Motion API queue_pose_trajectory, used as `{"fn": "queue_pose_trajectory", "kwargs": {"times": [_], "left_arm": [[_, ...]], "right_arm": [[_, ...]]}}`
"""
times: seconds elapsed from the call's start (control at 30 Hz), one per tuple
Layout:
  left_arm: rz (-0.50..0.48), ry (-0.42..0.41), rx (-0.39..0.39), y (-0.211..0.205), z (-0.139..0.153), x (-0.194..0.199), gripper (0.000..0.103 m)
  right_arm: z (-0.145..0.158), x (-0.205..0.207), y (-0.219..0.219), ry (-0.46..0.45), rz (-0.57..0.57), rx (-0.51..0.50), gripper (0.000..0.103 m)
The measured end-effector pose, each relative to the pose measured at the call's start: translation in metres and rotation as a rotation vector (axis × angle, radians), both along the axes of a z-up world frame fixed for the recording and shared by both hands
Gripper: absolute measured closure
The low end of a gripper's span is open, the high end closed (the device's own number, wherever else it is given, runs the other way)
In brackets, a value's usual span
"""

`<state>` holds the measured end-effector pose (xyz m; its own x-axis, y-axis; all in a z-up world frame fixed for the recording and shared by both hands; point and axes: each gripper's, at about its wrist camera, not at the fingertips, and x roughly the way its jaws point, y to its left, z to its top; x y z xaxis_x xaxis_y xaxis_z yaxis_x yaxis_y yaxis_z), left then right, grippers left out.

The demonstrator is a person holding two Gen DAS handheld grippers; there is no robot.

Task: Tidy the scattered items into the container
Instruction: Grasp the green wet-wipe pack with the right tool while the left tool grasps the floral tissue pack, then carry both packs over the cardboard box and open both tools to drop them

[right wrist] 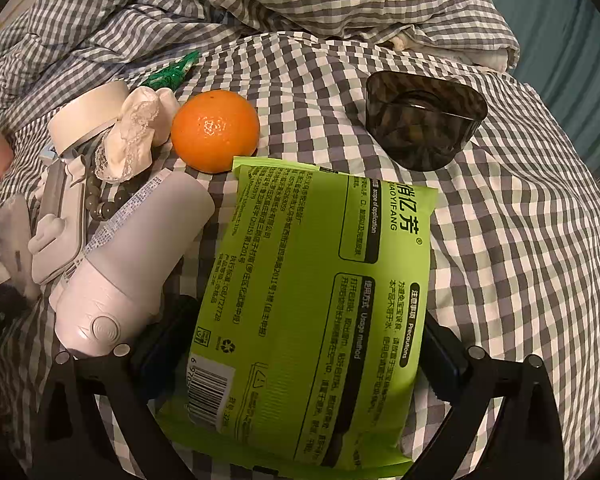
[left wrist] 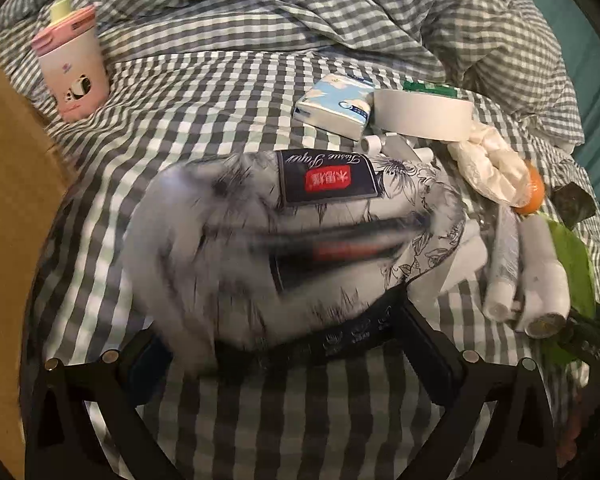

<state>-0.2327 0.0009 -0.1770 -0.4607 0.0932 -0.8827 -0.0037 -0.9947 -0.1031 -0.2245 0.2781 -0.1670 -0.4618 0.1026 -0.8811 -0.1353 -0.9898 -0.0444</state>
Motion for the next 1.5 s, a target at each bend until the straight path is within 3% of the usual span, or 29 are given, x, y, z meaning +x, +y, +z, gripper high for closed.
{"fn": "queue_pose_trajectory", "kwargs": {"times": [0.03, 0.07, 0.13, 0.17, 0.47, 0.8, 1.07, 1.5], "left_arm": [[0.006, -0.009, 0.005, -0.001, 0.001, -0.001, 0.005], [0.007, -0.013, 0.007, -0.001, 0.004, 0.000, 0.011], [0.004, 0.011, 0.009, 0.000, 0.015, 0.009, 0.056], [0.000, 0.022, 0.012, 0.001, 0.020, 0.013, 0.069], [-0.057, 0.075, -0.020, 0.027, 0.051, 0.045, 0.071], [-0.020, 0.131, -0.096, 0.032, 0.101, 0.093, 0.070], [0.013, 0.164, -0.106, 0.029, 0.130, 0.135, 0.070], [-0.006, 0.236, -0.105, 0.030, 0.161, 0.192, 0.069]], "right_arm": [[0.000, 0.000, 0.001, 0.004, 0.000, -0.003, 0.006], [0.001, 0.003, 0.003, 0.012, -0.009, -0.001, 0.020], [0.006, 0.008, 0.005, 0.030, -0.022, -0.009, 0.026], [0.008, 0.009, 0.007, 0.031, -0.024, -0.019, 0.027], [0.031, 0.045, 0.015, 0.045, -0.039, -0.071, 0.028], [0.094, 0.099, 0.015, 0.138, -0.020, -0.090, 0.028], [0.140, 0.156, 0.003, 0.217, 0.008, -0.077, 0.028], [0.170, 0.218, -0.015, 0.286, 0.038, -0.049, 0.028]]}}
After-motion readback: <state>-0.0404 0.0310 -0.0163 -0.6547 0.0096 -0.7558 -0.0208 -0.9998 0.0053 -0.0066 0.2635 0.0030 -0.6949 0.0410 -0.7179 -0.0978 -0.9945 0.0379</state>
